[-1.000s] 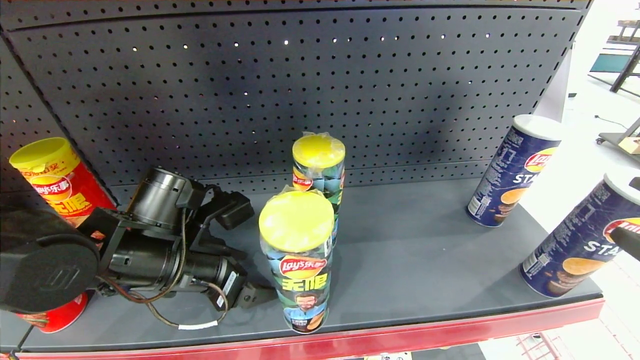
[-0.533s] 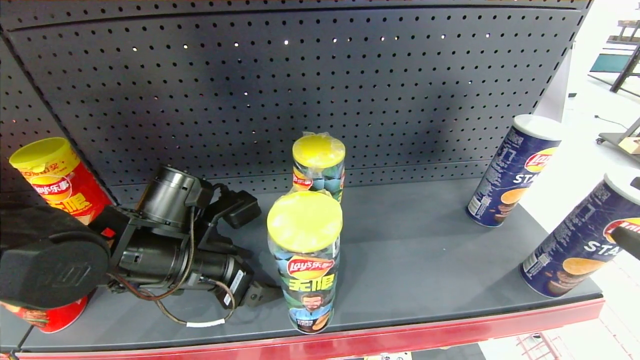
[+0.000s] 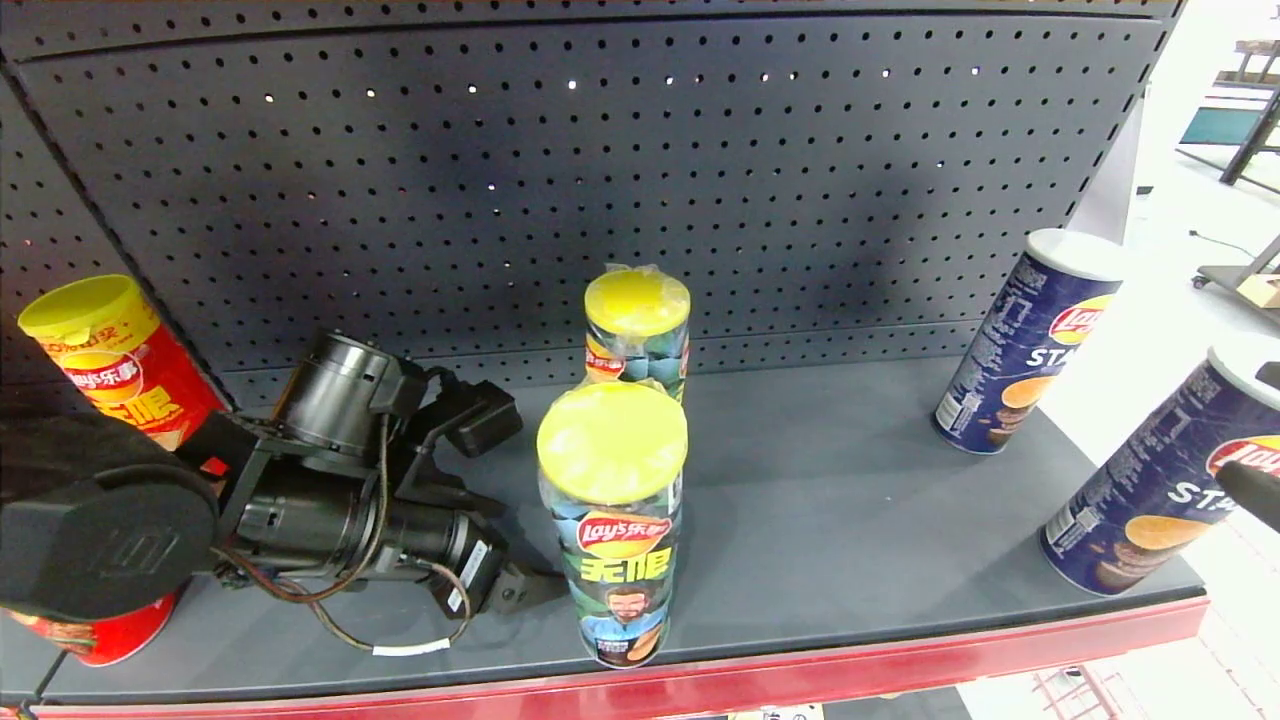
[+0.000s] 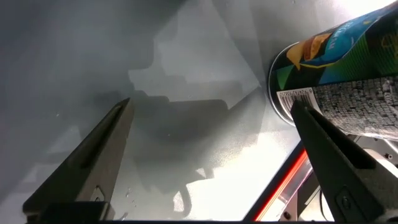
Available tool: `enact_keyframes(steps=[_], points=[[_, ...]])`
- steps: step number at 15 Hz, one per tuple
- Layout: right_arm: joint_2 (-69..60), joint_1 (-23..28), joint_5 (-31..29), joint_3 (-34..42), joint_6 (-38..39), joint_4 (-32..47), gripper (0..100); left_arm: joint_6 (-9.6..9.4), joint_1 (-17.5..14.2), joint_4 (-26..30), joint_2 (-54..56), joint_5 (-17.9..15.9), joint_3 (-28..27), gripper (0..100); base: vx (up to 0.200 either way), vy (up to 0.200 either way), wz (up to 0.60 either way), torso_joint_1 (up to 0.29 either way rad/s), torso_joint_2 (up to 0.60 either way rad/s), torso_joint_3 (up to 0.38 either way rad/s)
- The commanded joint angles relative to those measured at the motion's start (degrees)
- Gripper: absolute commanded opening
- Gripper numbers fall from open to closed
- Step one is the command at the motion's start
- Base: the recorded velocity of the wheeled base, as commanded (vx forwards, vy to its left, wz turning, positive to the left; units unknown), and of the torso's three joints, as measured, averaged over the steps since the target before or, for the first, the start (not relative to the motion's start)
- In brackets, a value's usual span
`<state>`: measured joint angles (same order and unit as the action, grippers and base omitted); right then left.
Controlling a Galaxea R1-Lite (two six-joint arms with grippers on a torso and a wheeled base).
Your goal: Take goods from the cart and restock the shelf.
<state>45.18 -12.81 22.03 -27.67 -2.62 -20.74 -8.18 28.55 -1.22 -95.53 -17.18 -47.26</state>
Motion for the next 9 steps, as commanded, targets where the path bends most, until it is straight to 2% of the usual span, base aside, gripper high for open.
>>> enact_keyframes(steps=[1,3,5,7,8,9], points=[[0.1,0.0,0.0,0.3,0.0,0.2,100,0.18,-1.9,0.1,4.0,0.0,1.4,100,0.0,0.0,0.0,0.0,0.0,0.0],[0.0,0.0,0.0,1.2,-0.1,0.2,100,0.18,-4.2,0.1,12.2,0.1,6.0,100,0.0,0.0,0.0,0.0,0.0,0.0],[0.1,0.0,0.0,2.3,-0.2,0.3,100,0.09,-4.6,0.2,24.9,0.8,12.5,100,0.0,0.0,0.0,0.0,0.0,0.0],[-0.2,0.0,0.1,3.7,-0.5,0.2,100,0.18,-4.8,2.3,38.6,4.3,17.3,100,0.0,0.0,0.0,0.0,0.0,0.0],[-1.7,0.1,-0.1,5.3,-0.5,0.3,100,0.62,-7.0,8.3,50.3,9.6,18.3,100,0.0,0.0,0.0,0.0,0.0,0.0],[-3.3,1.4,-0.9,6.8,-0.5,0.3,100,2.12,-8.9,12.8,56.5,12.0,17.7,100,0.0,0.0,0.0,0.0,0.0,0.0]])
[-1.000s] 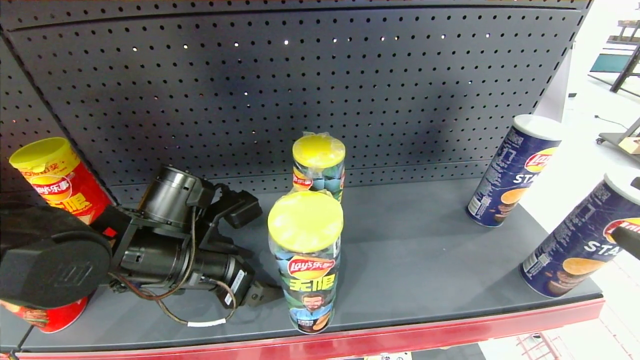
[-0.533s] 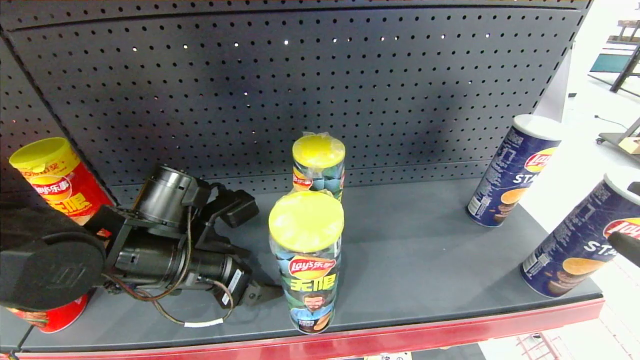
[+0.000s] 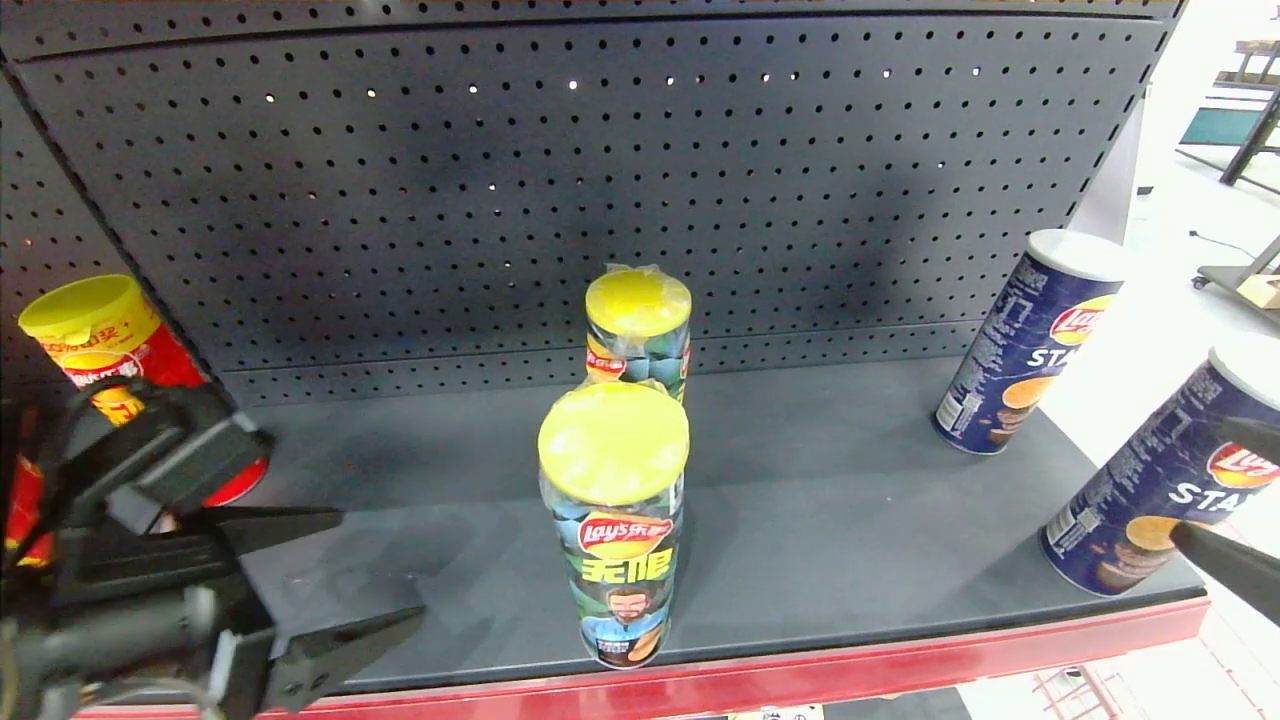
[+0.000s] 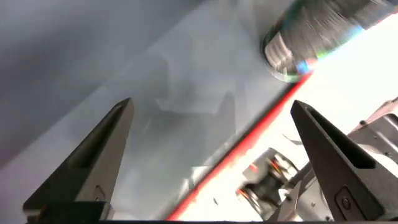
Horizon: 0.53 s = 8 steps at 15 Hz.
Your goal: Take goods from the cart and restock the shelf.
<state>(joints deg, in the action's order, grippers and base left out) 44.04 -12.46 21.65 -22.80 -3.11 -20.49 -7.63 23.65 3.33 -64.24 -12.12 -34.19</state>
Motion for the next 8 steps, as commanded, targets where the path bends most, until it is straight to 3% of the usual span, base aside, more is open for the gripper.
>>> enact_keyframes(steps=[1,2,3,5,8], points=[[-3.8,3.4,-2.4,2.9,0.0,0.4,100,2.89,-5.9,12.8,31.4,8.9,4.0,100,0.0,0.0,0.0,0.0,0.0,0.0],[-4.8,5.0,-3.5,3.0,0.0,1.0,100,3.24,-7.0,15.8,34.5,9.9,3.6,100,0.0,0.0,0.0,0.0,0.0,0.0],[-8.5,8.3,-6.1,2.2,0.2,4.7,100,3.41,-9.6,23.7,42.3,11.1,3.3,100,0.0,0.0,0.0,0.0,0.0,0.0],[-17.1,11.0,-7.8,0.6,0.3,15.0,100,3.41,-10.4,31.5,49.9,11.1,3.8,100,0.0,0.0,0.0,0.0,0.0,0.0],[-29.0,11.3,-8.4,0.2,0.4,31.5,100,3.5,-10.4,32.5,52.7,11.1,6.0,100,0.0,0.0,0.0,0.0,0.0,0.0]])
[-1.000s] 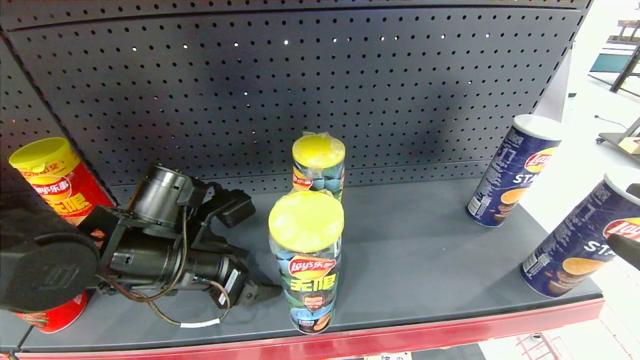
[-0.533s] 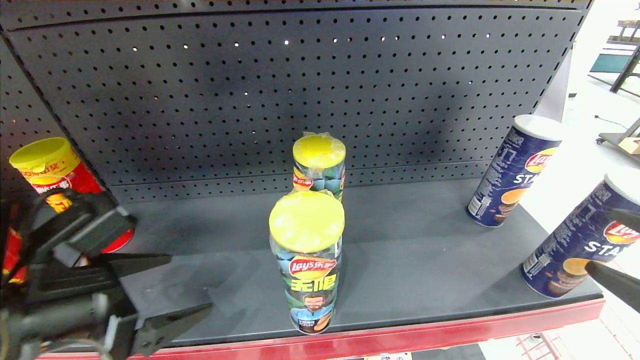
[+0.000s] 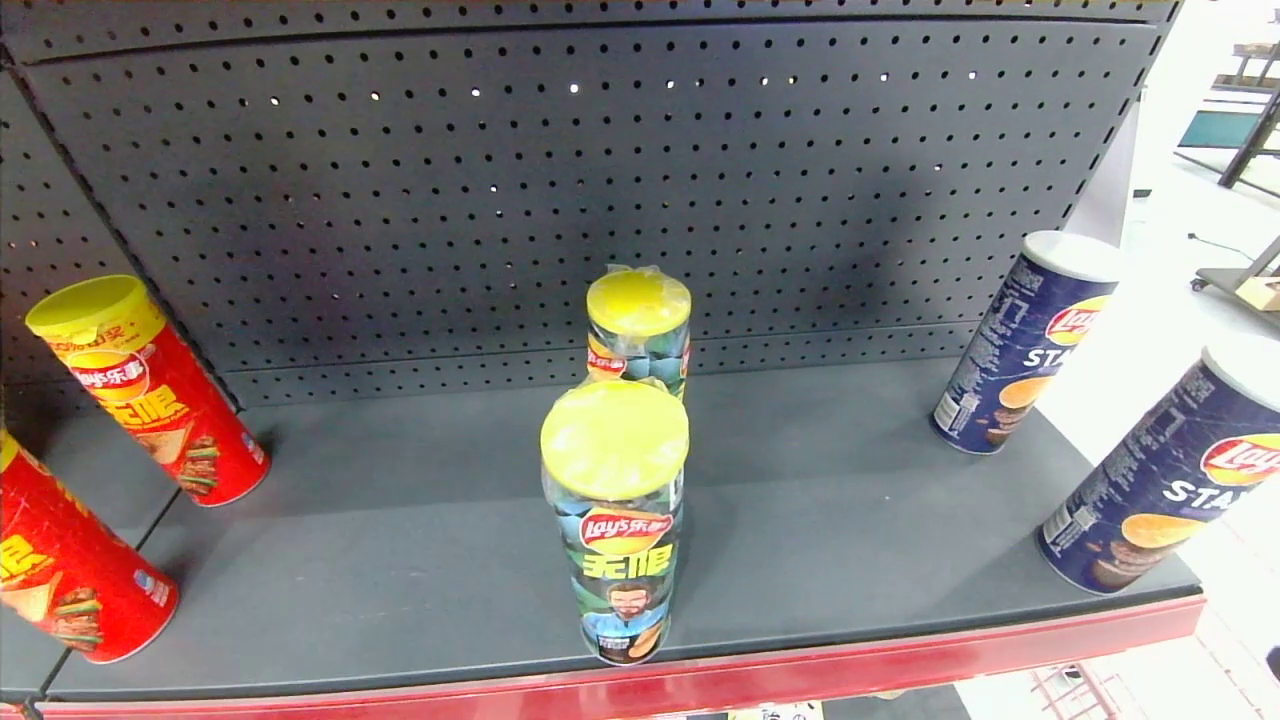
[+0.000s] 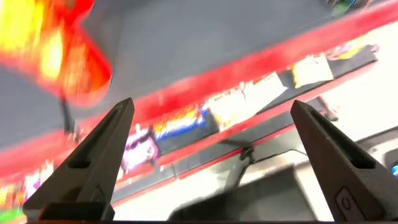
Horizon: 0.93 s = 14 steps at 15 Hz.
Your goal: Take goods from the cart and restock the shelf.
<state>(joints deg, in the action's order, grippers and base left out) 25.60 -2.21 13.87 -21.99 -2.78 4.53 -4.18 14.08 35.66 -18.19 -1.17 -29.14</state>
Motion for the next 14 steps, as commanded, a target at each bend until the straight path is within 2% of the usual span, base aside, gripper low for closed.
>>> enact_keyframes(steps=[1,2,3,4,5,6,8,9,10,11,12,13,14], points=[[-14.3,1.1,-1.5,1.0,0.1,10.8,100,0.14,-0.9,0.0,7.5,0.3,2.5,100,0.0,0.0,0.0,0.0,0.0,0.0],[-15.0,1.2,-1.6,2.4,0.1,11.0,100,0.49,-1.0,-0.1,8.0,0.5,3.2,100,0.0,0.0,0.0,0.0,0.0,0.0],[-15.8,2.5,-4.6,5.7,0.2,10.9,100,1.54,-3.9,0.4,9.6,2.6,4.3,100,0.0,0.0,0.0,0.0,0.0,0.0],[-16.6,4.2,-8.4,8.2,0.2,10.9,100,3.04,-9.2,1.1,10.3,3.0,4.6,100,0.0,0.0,0.0,0.0,0.0,0.0],[-18.7,5.4,-10.6,10.6,0.2,10.9,100,3.74,-14.3,2.0,11.3,2.9,5.7,100,0.0,0.0,0.0,0.0,0.0,0.0],[-20.8,5.7,-12.4,13.7,0.3,10.6,100,3.65,-17.6,2.8,13.7,2.9,7.6,100,0.0,0.0,0.0,0.0,0.0,0.0],[-20.4,5.6,-14.5,14.7,1.0,8.0,100,3.83,-17.3,2.1,13.7,2.7,8.7,100,0.0,0.0,0.0,0.0,0.0,0.0],[-20.4,5.5,-14.1,15.1,5.0,6.7,100,3.65,-16.7,-4.8,14.4,-2.1,12.1,100,0.0,0.0,0.0,0.0,0.0,0.0],[-20.9,5.0,-14.2,15.1,6.4,6.7,100,2.51,-14.3,-11.7,17.6,-6.3,16.1,100,0.0,0.0,0.0,0.0,0.0,0.0],[-23.0,3.2,-14.5,15.2,6.6,6.6,100,1.98,-14.0,-16.3,18.2,-7.8,18.7,100,0.0,0.0,0.0,0.0,0.0,0.0],[-25.6,2.0,-14.2,15.3,5.6,6.5,100,2.07,-14.0,-16.2,18.2,-7.5,18.7,100,0.0,0.0,0.0,0.0,0.0,0.0],[-25.4,2.0,-14.0,15.4,5.2,6.5,100,2.07,-14.0,-16.2,18.2,-5.8,18.8,100,0.0,0.0,0.0,0.0,0.0,0.0],[-25.5,2.0,-14.0,15.9,5.1,6.0,100,2.16,-14.0,-16.8,18.2,-1.6,19.3,100,0.0,0.0,0.0,0.0,0.0,0.0]])
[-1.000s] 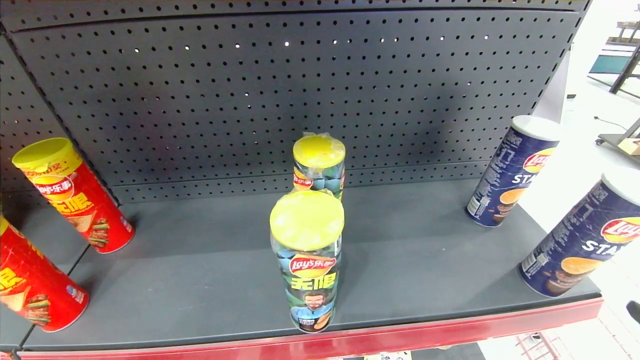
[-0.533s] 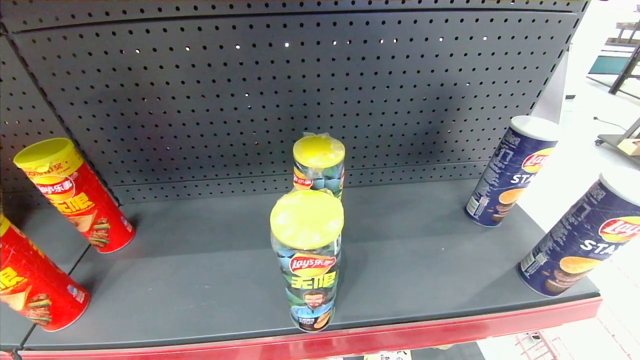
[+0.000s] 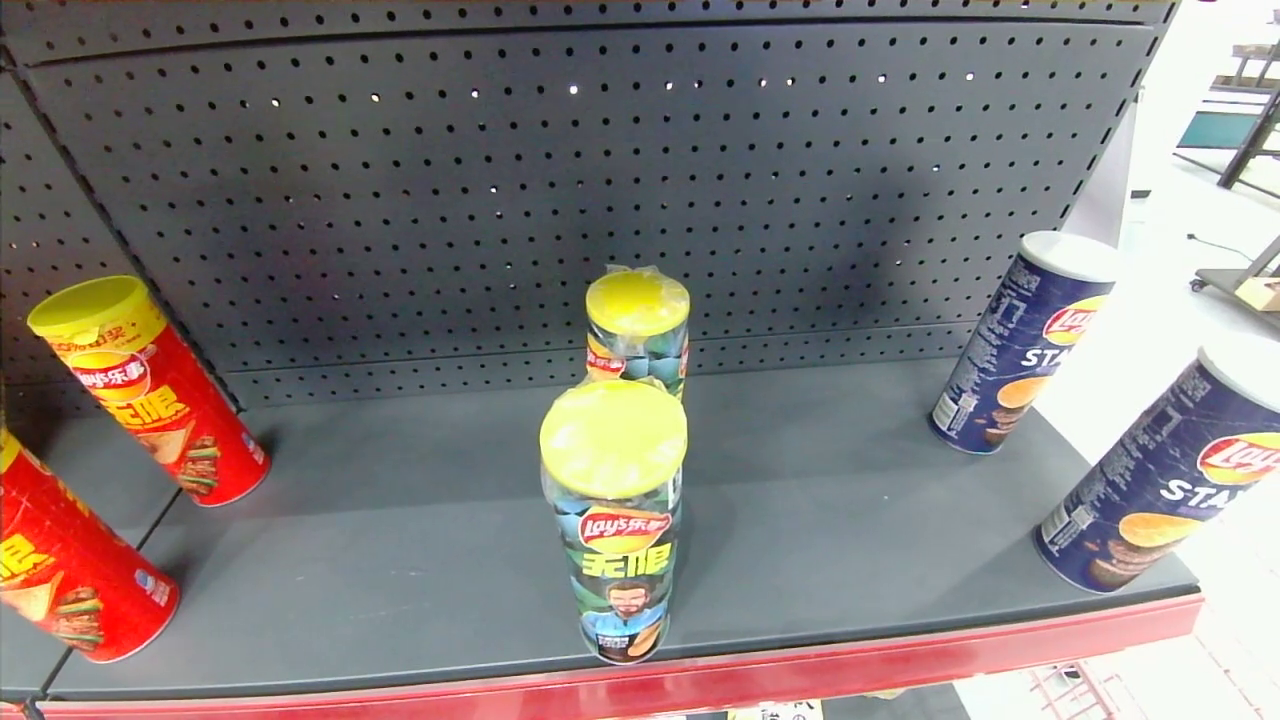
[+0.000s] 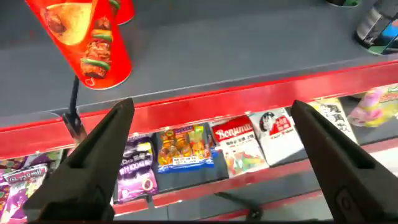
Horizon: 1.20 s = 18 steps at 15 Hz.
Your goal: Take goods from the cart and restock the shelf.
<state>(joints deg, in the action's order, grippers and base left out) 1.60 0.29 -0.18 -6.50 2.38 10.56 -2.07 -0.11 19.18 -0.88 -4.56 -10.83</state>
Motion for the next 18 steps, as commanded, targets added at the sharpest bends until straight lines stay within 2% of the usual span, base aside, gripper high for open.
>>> enact_keyframes(steps=[1,2,3,4,5,6,7,8,9,10,12,13,14,16,17,18], points=[[-1.5,-0.5,0.4,1.2,0.0,-2.0,100,0.31,0.1,-2.7,0.9,5.8,1.9,100,0.0,0.0,0.0,0.0,0.0,0.0],[-1.5,-0.5,1.9,2.2,0.1,-4.1,100,0.93,0.2,-5.5,0.9,6.1,3.3,100,0.0,0.0,0.0,0.0,0.0,0.0],[-1.5,-0.5,4.9,3.2,-0.1,-6.4,100,1.9,0.2,-10.6,0.9,5.6,5.5,100,0.0,0.0,0.0,0.0,0.0,0.0],[-1.5,-0.5,5.2,3.5,-1.1,-7.1,100,1.98,0.2,-14.1,0.9,2.1,7.1,100,0.0,0.0,0.0,0.0,0.0,0.0],[-1.5,-0.5,0.7,3.5,-1.6,-7.3,100,1.02,0.2,-15.3,0.9,-2.7,7.7,100,0.0,0.0,0.0,0.0,0.0,0.0],[-1.5,-0.4,-4.9,3.6,-0.5,-7.5,100,1.11,0.2,-15.9,0.9,-2.0,8.2,100,0.0,0.0,0.0,0.0,0.0,0.0],[-1.5,-0.4,-6.1,3.6,0.0,-7.6,100,1.72,0.1,-16.1,0.9,1.0,8.2,100,0.0,0.0,0.0,0.0,0.0,0.0],[-1.5,-0.4,-4.6,3.7,-1.8,-7.5,100,0.84,0.1,-16.1,0.9,6.0,8.1,100,0.0,0.0,0.0,0.0,0.0,0.0],[-1.5,-0.4,-3.0,3.7,-3.2,-7.6,100,-0.12,0.1,-16.2,0.9,7.5,8.2,100,0.0,0.0,0.0,0.0,0.0,0.0],[-1.6,-0.4,1.1,3.8,-3.4,-7.6,100,0.14,0.1,-16.5,0.9,7.9,8.9,100,0.0,0.0,0.0,0.0,0.0,0.0],[-1.6,-0.4,2.1,3.9,-3.2,-7.7,100,-0.21,0.2,-20.1,0.9,1.8,10.6,100,0.0,0.0,0.0,0.0,0.0,0.0],[-1.6,-0.4,2.1,4.1,-3.3,-8.4,100,-0.65,0.1,-19.2,0.9,-0.4,10.8,100,0.0,0.0,0.0,0.0,0.0,0.0],[-1.6,-0.4,2.4,4.8,-3.0,-10.2,100,-0.56,0.1,-19.2,0.9,-0.3,10.8,100,0.0,0.0,0.0,0.0,0.0,0.0],[-1.3,-0.5,6.7,5.4,-2.6,-10.4,100,0.31,0.1,-19.1,0.9,2.6,10.8,100,0.0,0.0,0.0,0.0,0.0,0.0],[-1.2,-0.5,6.7,5.6,-4.2,-10.2,100,1.72,0.1,-19.2,0.9,4.5,10.8,100,0.0,0.0,0.0,0.0,0.0,0.0],[-1.5,-0.5,6.6,6.5,-5.2,-10.8,100,1.98,0.1,-19.2,0.9,4.6,10.8,100,0.0,0.0,0.0,0.0,0.0,0.0]])
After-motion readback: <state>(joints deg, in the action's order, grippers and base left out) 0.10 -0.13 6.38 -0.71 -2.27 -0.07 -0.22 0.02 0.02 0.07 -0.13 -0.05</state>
